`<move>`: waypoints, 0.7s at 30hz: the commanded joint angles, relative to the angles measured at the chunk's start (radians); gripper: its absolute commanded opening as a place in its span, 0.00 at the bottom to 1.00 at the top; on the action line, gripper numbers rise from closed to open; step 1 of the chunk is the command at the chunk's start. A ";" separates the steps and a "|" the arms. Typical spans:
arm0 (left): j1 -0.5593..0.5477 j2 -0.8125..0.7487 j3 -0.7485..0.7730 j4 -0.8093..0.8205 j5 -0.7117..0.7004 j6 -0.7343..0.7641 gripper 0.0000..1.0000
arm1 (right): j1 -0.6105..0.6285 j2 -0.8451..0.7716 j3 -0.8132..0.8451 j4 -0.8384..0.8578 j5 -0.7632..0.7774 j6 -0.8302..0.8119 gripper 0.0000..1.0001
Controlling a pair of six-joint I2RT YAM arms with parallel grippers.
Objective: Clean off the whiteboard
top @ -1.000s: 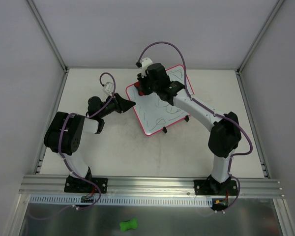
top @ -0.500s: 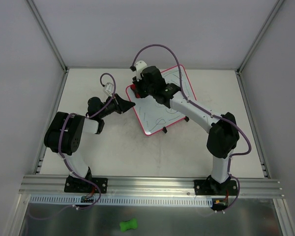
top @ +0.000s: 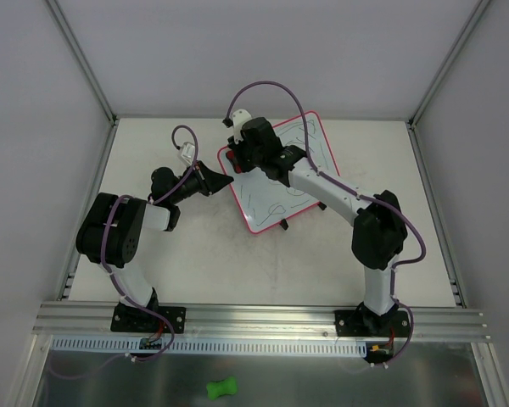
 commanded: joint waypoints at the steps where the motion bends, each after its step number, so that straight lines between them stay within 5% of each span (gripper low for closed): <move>1: -0.010 0.004 0.013 0.047 0.041 0.059 0.00 | 0.007 -0.007 0.048 0.022 -0.031 -0.011 0.00; 21: -0.013 -0.025 0.005 0.023 0.018 0.085 0.00 | -0.074 -0.012 -0.040 0.033 0.157 0.036 0.00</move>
